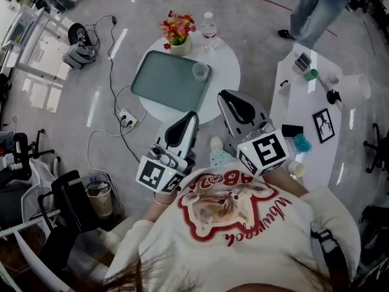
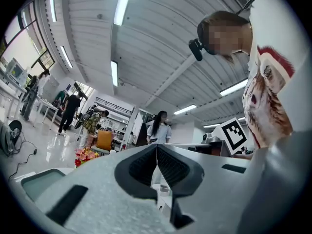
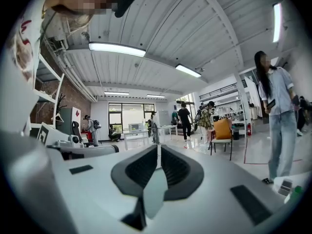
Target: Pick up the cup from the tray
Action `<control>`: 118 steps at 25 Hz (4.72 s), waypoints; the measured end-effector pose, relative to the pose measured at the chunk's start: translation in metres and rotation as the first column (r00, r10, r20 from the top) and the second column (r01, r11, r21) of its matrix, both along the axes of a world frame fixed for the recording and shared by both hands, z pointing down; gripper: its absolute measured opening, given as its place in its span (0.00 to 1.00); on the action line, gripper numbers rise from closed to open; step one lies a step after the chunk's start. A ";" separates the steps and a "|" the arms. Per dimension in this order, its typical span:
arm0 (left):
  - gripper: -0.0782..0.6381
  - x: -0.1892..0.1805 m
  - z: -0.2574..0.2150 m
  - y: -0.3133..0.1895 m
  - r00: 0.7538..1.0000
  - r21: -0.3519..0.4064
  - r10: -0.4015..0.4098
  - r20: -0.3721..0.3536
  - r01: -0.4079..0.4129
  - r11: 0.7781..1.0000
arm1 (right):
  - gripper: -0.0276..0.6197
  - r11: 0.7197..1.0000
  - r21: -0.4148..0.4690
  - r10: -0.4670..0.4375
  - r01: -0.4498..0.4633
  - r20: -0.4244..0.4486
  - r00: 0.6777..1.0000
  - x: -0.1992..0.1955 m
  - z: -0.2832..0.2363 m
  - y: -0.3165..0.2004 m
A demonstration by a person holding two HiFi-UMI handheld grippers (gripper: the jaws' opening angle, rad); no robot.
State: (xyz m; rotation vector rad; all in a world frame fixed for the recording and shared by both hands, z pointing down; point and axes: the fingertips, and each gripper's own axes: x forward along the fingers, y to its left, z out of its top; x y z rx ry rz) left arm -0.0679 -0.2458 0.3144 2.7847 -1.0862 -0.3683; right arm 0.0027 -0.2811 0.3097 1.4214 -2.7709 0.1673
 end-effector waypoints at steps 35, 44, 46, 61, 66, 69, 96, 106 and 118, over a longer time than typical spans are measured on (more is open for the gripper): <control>0.13 -0.015 0.039 -0.124 1.000 -0.110 0.003 0.011 -0.001 0.994 | 0.25 0.991 -0.116 -0.069 0.062 -0.064 0.996 -0.028 0.084 -0.110; 0.13 -0.021 0.060 -0.131 1.000 -0.157 0.014 0.010 -0.012 0.988 | 0.44 0.976 -0.213 -0.083 0.048 -0.162 0.983 -0.035 0.159 -0.124; 0.13 -0.023 0.065 -0.131 1.000 -0.168 0.013 0.012 -0.011 0.986 | 0.45 0.972 -0.233 -0.075 0.035 -0.164 0.984 -0.032 0.173 -0.126; 0.13 -0.025 0.104 -0.124 1.000 -0.252 0.010 0.024 -0.004 0.968 | 0.50 0.921 -0.389 -0.078 -0.020 -0.235 0.969 -0.038 0.273 -0.155; 0.13 -0.032 0.112 -0.123 1.000 -0.276 -0.002 0.021 0.008 0.961 | 0.50 0.919 -0.394 -0.072 -0.031 -0.242 0.968 -0.042 0.278 -0.170; 0.13 -0.031 0.117 -0.120 1.000 -0.286 -0.002 0.019 0.007 0.958 | 0.50 0.919 -0.392 -0.069 -0.034 -0.246 0.967 -0.043 0.282 -0.177; 0.13 -0.048 0.120 -0.111 0.999 -0.295 -0.030 0.020 0.034 0.955 | 0.50 0.933 -0.354 -0.046 -0.065 -0.296 0.954 -0.054 0.265 -0.194; 0.13 -0.041 0.091 -0.114 1.000 -0.230 -0.014 0.012 0.016 0.973 | 0.50 0.941 -0.332 -0.040 -0.062 -0.291 0.956 -0.051 0.208 -0.184; 0.13 -0.039 0.058 -0.118 1.000 -0.160 -0.008 0.000 0.008 0.987 | 0.50 0.957 -0.286 -0.030 -0.055 -0.284 0.959 -0.042 0.134 -0.173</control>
